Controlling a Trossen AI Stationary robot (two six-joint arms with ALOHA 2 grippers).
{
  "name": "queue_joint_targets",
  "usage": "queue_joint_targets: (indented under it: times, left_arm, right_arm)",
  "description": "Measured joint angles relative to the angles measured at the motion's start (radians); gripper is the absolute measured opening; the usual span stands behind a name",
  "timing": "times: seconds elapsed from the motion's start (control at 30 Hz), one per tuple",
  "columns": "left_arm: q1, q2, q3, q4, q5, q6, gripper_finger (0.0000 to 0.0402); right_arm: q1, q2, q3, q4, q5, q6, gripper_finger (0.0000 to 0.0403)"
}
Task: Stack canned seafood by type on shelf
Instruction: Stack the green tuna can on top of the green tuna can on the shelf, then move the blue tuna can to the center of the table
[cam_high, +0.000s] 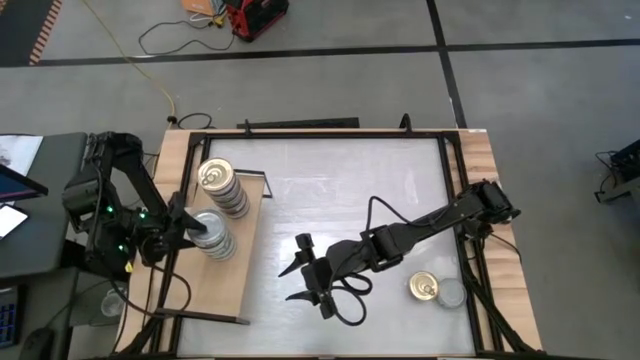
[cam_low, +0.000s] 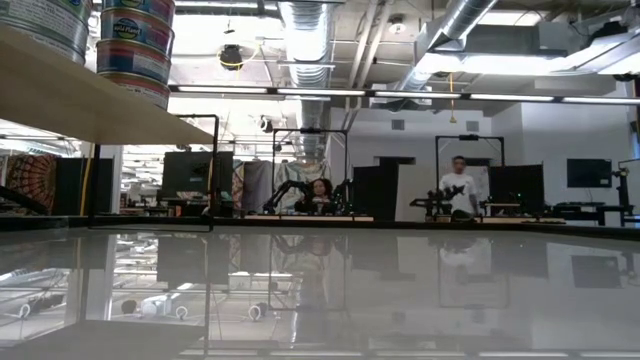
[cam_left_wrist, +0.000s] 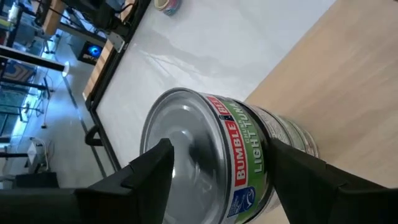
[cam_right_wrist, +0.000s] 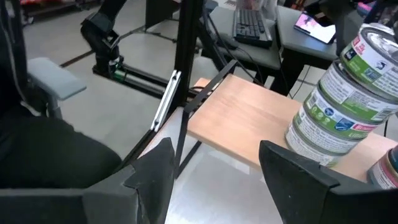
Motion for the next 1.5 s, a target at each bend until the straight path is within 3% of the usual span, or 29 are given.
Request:
queue_joint_targets:
  times: [0.27, 0.5, 0.8, 0.93, 1.13, 1.33, 1.5]
  left_arm:
    - [0.0, 0.0, 0.008, 0.05, 0.033, -0.003, 0.0244]
    - [0.0, 0.011, 0.099, 0.107, 0.027, 0.013, 0.0241]
    - [0.0, 0.013, 0.13, 0.519, -0.084, 0.074, 0.024]
    - [0.0, 0.015, 0.099, 0.678, -0.104, 0.0, 0.024]
    - [0.0, 0.062, 0.014, 0.883, -0.167, 0.07, 0.024]
    - [0.045, 0.149, -0.008, 1.046, -0.233, 0.084, 0.024]
    - [0.108, 0.215, -0.011, 1.052, -0.316, -0.003, 0.024]
  right_arm:
    - [-0.002, 0.002, 0.0, 0.01, -0.001, 0.001, 0.0265]
    - [-0.003, 0.002, 0.0, -0.006, -0.001, 0.02, 0.0265]
    - [-0.02, -0.009, 0.001, -0.273, 0.002, 0.157, 0.0265]
    - [-0.023, -0.015, -0.043, -0.304, 0.085, 0.2, 0.0265]
    - [0.009, -0.146, -0.253, -0.299, 0.211, 0.295, 0.0262]
    - [0.04, -0.37, -0.488, -0.284, 0.238, 0.453, 0.0249]
    - [0.068, -0.494, -0.54, -0.621, 0.233, 0.738, 0.0245]
